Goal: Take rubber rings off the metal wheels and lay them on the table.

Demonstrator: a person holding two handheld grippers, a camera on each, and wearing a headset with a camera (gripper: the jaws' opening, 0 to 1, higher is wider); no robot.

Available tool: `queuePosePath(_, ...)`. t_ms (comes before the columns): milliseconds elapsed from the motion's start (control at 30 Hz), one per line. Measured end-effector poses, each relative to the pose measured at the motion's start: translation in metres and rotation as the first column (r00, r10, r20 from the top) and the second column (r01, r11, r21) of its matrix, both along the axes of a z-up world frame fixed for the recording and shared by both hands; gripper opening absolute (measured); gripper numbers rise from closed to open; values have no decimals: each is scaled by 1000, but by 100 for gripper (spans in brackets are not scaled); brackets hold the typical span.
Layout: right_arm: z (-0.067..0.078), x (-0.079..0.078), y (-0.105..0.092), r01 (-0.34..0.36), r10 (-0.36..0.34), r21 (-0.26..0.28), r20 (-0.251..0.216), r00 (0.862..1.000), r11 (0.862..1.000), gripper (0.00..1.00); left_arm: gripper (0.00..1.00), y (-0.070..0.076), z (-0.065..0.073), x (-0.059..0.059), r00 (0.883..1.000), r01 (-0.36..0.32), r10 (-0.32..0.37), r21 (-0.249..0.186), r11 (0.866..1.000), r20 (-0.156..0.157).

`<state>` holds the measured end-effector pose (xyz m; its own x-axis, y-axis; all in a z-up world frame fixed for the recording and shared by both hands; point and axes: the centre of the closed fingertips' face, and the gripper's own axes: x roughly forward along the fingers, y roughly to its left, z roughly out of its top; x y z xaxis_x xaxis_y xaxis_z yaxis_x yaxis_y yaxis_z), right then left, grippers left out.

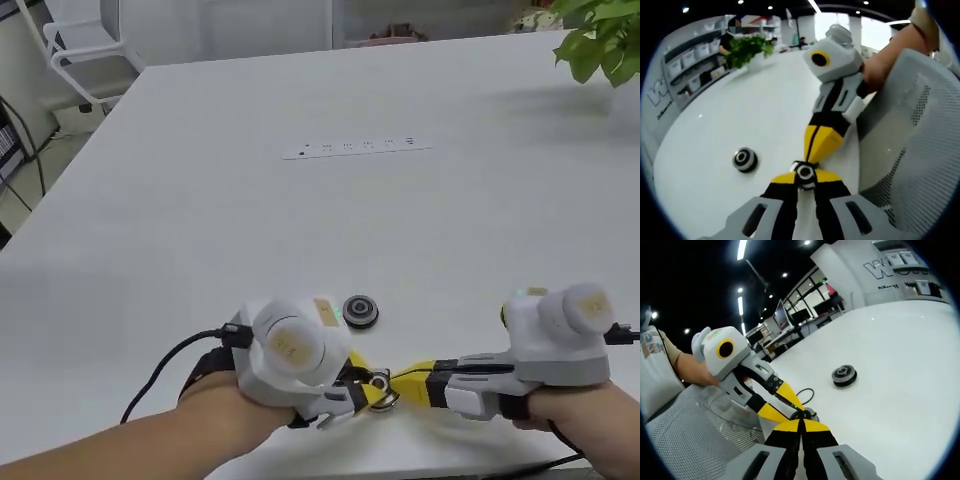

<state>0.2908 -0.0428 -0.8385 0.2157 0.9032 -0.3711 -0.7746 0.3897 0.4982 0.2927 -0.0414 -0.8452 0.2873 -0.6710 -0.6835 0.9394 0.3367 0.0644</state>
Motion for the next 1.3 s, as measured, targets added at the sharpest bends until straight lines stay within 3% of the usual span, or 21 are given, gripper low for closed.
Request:
queuePosePath(200, 4, -7, 7, -42, 42, 23, 10, 999, 999, 0, 12, 0, 0, 0, 1000, 1, -1, 0, 1000, 0)
queuePosePath(233, 15, -6, 14, -59, 56, 79, 42, 998, 995, 0, 12, -1, 1, 1, 1000, 3, -3, -3, 1000, 8)
queuePosePath(267, 8, -10, 10, -61, 60, 38, 20, 998, 997, 0, 12, 0, 1, 0, 1000, 1, -1, -2, 1000, 3)
queuePosePath(300, 8, -9, 10, -62, 61, 38, 37, 997, 997, 0, 12, 0, 1, 0, 1000, 0, 0, -2, 1000, 4)
queuePosePath(667, 0, -1, 0, -14, 14, 11, 38, 999, 1000, 0, 13, 0, 1, -1, 1000, -6, 6, -11, 1000, 0)
queuePosePath(900, 0, 1, -2, 6, -6, 6, 36, 999, 1000, 0, 14, 0, 1, -2, 1000, -3, 3, -15, 1000, -15)
queuePosePath(1033, 0, 0, -2, 3, -3, 0, 39, 999, 1000, 0, 16, 1, 2, -4, 999, -2, 1, -20, 1000, -47)
queuePosePath(1300, 2, 2, -3, 13, -13, 9, 37, 999, 1000, 0, 20, 1, 12, -7, 999, 12, -14, -35, 999, -52)
